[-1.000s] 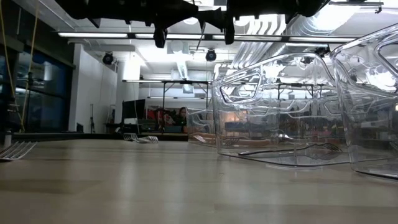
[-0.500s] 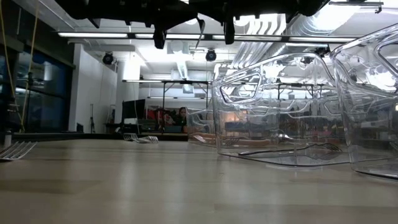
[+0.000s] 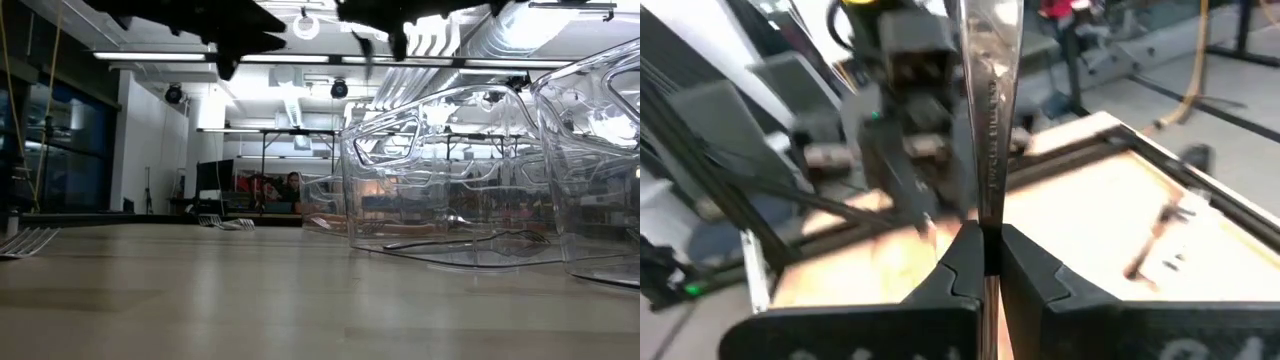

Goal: Sort silverware by color (type)
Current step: Move the white fork from the top

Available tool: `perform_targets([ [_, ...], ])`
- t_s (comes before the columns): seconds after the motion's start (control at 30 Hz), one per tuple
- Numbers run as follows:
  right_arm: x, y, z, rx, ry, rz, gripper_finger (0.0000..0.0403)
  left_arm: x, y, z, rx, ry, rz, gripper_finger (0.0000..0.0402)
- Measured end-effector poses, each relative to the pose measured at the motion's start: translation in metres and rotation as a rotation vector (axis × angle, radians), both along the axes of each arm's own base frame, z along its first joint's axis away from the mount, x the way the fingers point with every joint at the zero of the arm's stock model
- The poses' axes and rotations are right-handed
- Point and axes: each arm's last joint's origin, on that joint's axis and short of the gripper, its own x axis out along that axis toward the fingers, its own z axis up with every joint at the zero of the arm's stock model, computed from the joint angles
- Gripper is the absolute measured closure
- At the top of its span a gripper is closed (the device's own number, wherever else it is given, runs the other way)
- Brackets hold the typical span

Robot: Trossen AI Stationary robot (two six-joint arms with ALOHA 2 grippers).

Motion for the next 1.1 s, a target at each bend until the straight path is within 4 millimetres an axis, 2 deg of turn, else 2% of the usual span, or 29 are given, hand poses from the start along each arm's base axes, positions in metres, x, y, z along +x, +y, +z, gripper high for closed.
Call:
perform_targets([
  [0.17, -0.032, 0.0, 0.012, -0.027, 0.091, -0.012, 0.0401, -0.034, -0.003, 0.019, 0.005, -0.037, 0.009, 0.0289],
  [0.3, -0.054, 0.008, 0.024, -0.06, 0.102, -0.02, 0.0401, -0.061, -0.011, 0.018, -0.043, -0.148, 0.055, 0.0289],
  [0.43, -0.065, 0.013, 0.031, -0.082, 0.086, -0.034, 0.0402, -0.08, -0.021, 0.015, -0.024, -0.206, 0.061, 0.0289],
  [0.6, -0.066, 0.014, 0.031, -0.09, 0.084, -0.032, 0.0402, -0.087, -0.023, 0.015, 0.036, -0.216, 0.135, 0.0289],
  [0.8, -0.066, 0.014, 0.032, -0.096, 0.08, -0.023, 0.0402, -0.087, -0.023, 0.015, 0.071, -0.208, 0.14, 0.0289],
  [0.93, -0.06, 0.026, 0.041, -0.092, 0.079, 0.093, 0.0402, -0.087, -0.023, 0.014, 0.071, -0.205, 0.14, 0.0289],
  [1.0, -0.054, 0.039, 0.045, -0.13, 0.17, 0.181, 0.0402, -0.087, -0.023, 0.014, 0.071, -0.205, 0.14, 0.0289],
  [1.1, -0.044, 0.057, 0.043, -0.181, 0.397, 0.286, 0.0402, -0.086, -0.023, 0.014, 0.072, -0.203, 0.14, 0.0289],
])
